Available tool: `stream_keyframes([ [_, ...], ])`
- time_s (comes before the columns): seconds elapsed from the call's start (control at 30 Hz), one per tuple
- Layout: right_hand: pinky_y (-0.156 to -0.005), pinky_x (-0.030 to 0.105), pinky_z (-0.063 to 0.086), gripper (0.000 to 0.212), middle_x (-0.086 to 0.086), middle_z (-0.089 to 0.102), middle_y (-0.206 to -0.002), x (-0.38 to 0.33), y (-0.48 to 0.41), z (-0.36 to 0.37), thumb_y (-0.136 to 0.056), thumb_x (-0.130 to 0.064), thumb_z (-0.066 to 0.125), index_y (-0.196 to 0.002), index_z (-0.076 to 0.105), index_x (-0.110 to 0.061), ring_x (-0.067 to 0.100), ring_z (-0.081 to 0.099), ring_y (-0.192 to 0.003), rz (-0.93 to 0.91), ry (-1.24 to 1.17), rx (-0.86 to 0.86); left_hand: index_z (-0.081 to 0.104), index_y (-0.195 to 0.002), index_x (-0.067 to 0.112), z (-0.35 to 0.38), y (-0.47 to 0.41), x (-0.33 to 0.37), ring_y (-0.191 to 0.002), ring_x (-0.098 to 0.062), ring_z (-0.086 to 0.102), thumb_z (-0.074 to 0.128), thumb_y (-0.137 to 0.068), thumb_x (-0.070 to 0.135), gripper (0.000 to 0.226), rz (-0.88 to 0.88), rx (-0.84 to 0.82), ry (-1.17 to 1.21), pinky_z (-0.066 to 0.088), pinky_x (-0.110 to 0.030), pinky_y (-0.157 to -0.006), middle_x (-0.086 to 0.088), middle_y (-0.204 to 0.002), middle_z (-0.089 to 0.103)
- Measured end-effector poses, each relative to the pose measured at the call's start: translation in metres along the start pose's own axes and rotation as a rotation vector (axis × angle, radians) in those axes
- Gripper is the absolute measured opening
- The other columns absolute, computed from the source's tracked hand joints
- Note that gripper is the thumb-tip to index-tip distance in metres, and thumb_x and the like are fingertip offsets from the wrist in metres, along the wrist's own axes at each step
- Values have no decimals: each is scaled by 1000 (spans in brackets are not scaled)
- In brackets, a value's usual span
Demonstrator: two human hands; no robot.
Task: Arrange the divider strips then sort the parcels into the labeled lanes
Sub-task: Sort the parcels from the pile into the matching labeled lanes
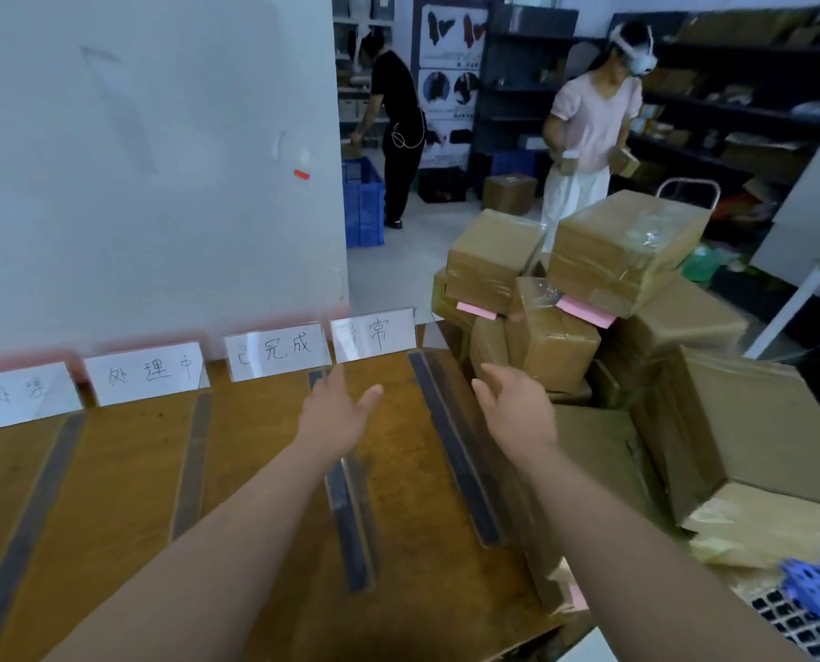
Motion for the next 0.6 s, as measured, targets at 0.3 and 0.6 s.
stream_keyframes([
  [0.3, -87, 34, 50, 33, 3, 69, -114, -16, -10, -89, -94, -32, 60, -123, 65, -18, 19, 63, -103, -84, -34, 170, 33, -147, 19, -22, 9, 97, -136, -29, 40, 51, -96, 50, 63, 241, 49, -29, 36, -46, -108, -8, -152, 38],
  [0.6, -85, 31, 48, 32, 2, 70, -115, 37, -46, -205, -94, -35, 58, -120, 67, -18, 19, 63, -103, -19, 10, 278, 30, -150, 25, 7, -8, 207, -137, -24, 41, 55, -86, 64, 79, 399, -46, 53, 35, -47, -111, -3, -153, 40],
])
Point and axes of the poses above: each hand's wrist, its own y-axis away from the middle knuckle, its own z-axis out of the palm, x = y × z, the point moved 5 cm from there along -y, towards the middle knuckle
